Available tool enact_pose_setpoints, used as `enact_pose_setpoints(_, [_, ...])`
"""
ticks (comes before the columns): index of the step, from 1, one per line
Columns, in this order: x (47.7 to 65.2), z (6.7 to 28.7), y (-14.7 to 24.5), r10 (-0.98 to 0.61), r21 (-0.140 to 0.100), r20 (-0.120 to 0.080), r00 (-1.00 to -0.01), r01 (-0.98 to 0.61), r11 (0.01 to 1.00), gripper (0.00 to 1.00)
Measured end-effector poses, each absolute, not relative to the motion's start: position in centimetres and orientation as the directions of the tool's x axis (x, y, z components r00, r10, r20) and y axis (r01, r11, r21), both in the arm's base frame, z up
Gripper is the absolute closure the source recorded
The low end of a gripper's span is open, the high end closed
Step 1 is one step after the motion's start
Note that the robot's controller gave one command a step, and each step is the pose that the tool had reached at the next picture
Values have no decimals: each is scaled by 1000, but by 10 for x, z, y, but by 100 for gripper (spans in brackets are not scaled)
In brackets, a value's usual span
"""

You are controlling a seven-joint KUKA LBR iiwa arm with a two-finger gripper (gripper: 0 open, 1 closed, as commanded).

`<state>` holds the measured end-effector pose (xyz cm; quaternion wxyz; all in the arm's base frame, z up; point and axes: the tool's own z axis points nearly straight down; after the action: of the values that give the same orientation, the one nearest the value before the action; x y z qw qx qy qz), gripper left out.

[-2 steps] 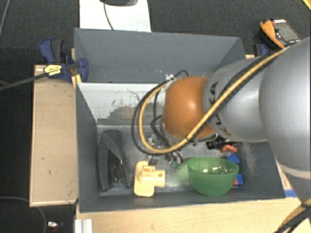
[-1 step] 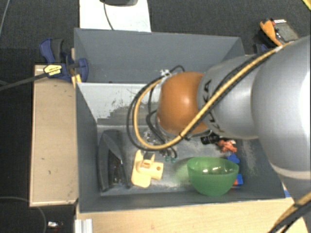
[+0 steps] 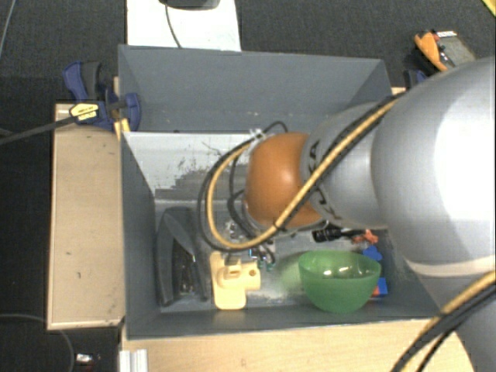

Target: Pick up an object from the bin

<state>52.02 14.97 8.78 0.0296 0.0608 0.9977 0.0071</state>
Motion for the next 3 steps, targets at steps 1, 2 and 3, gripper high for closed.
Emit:
enact_pose_setpoints(1, [524, 93, 116, 155, 20, -62, -986, 154, 988, 100])
enact_pose_setpoints(2, [544, 71, 126, 107, 21, -65, -992, 106, 994, 100])
enact_pose_setpoints(3, [524, 85, 136, 146, 22, -63, -987, 144, 989, 100])
